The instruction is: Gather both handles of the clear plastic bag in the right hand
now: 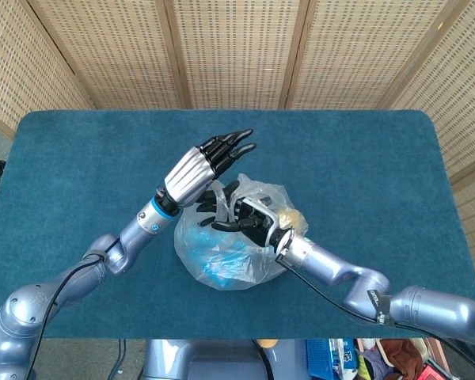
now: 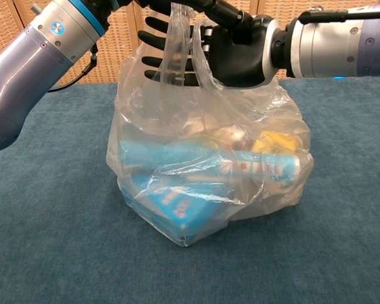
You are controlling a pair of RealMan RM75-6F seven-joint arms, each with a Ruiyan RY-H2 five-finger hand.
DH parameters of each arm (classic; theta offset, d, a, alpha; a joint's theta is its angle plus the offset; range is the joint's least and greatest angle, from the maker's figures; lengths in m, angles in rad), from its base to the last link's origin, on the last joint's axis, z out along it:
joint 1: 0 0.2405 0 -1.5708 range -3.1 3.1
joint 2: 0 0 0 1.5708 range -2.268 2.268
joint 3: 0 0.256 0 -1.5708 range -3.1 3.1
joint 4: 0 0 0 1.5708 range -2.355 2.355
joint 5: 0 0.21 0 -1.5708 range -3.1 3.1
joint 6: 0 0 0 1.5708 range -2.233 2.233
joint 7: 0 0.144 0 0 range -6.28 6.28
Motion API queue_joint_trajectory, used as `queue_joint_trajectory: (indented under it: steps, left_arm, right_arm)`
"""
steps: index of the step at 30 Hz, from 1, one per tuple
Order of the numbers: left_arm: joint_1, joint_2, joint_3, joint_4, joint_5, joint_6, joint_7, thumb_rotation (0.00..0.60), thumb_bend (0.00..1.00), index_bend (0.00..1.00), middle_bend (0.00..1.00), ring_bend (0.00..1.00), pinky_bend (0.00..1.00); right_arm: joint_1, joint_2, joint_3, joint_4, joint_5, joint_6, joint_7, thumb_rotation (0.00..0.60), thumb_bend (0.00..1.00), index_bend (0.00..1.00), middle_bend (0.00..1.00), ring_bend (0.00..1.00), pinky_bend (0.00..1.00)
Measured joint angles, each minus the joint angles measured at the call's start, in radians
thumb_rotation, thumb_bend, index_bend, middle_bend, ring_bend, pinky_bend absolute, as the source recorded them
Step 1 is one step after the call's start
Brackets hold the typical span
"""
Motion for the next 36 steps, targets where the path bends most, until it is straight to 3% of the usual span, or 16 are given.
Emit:
queue_joint_trajectory:
  steps: [22, 31, 36]
  left_arm:
    - [0.005, -0.018, 0.004, 0.055, -0.009, -0.014, -0.025, 0.6, 0.41, 0.0, 0.0, 0.12, 0.25]
    - [0.006, -0.007, -0.002, 0.05, -0.017, -0.017, -0.035, 0.6, 0.2, 0.0, 0.0, 0.11, 0.25]
    - [0.008, 0.001, -0.005, 0.045, -0.024, -0.026, -0.032, 0.6, 0.15, 0.0, 0.0, 0.08, 0.23]
  right_arm:
    - [0.001, 0.024, 0.006, -0.017, 0.005, -0.038, -0.007, 0.6, 0.16, 0.29, 0.39, 0.21, 0.33]
    - [0.003, 0.029, 0.017, -0.016, 0.014, -0.052, -0.008, 0.6, 0.16, 0.29, 0.39, 0.21, 0.33]
    - [0.0, 0.027, 0.019, -0.016, 0.016, -0.053, -0.01, 0.6, 0.17, 0.29, 0.39, 0.21, 0.33]
